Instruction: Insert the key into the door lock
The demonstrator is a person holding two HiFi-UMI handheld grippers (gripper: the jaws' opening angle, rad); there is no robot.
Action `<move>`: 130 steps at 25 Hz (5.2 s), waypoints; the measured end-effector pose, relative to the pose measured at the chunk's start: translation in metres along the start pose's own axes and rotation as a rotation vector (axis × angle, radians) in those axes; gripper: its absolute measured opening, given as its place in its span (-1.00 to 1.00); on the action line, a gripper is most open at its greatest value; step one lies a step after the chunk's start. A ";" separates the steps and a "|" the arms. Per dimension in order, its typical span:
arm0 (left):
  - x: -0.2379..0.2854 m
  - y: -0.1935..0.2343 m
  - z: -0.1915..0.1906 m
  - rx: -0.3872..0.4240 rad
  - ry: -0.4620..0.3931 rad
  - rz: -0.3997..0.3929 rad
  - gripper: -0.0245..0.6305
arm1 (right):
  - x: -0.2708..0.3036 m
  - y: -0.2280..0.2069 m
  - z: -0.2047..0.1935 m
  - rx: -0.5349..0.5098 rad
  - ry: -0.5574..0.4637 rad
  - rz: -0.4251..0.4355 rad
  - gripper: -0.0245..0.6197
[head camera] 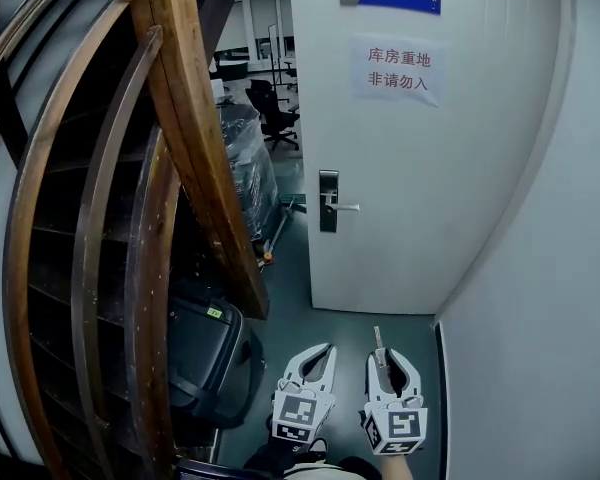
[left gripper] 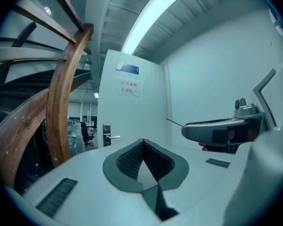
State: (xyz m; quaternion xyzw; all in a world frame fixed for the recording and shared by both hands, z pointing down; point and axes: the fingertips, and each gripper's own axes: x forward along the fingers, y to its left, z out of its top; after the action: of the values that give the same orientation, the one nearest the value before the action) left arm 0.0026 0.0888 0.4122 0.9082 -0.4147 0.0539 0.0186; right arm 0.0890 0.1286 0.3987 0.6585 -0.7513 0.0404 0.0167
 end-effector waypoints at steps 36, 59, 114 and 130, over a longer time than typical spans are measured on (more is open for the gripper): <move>0.236 0.117 -0.028 -0.024 0.103 0.187 -0.92 | 0.261 -0.082 -0.033 0.032 0.108 0.186 -0.56; 0.280 0.235 -0.144 -0.046 0.131 0.183 -0.92 | 0.461 -0.058 -0.146 -0.043 0.194 0.105 -0.56; 0.319 0.321 -0.216 -0.120 0.185 0.187 -0.92 | 0.616 -0.105 -0.207 -0.035 0.341 -0.229 -0.55; 0.321 0.334 -0.228 -0.134 0.199 0.196 -0.92 | 0.645 -0.114 -0.202 -0.023 0.307 -0.301 -0.55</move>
State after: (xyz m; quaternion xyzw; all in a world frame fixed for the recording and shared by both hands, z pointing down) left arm -0.0596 -0.3536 0.6714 0.8502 -0.5002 0.1176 0.1148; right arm 0.1108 -0.5067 0.6548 0.7492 -0.6335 0.1286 0.1442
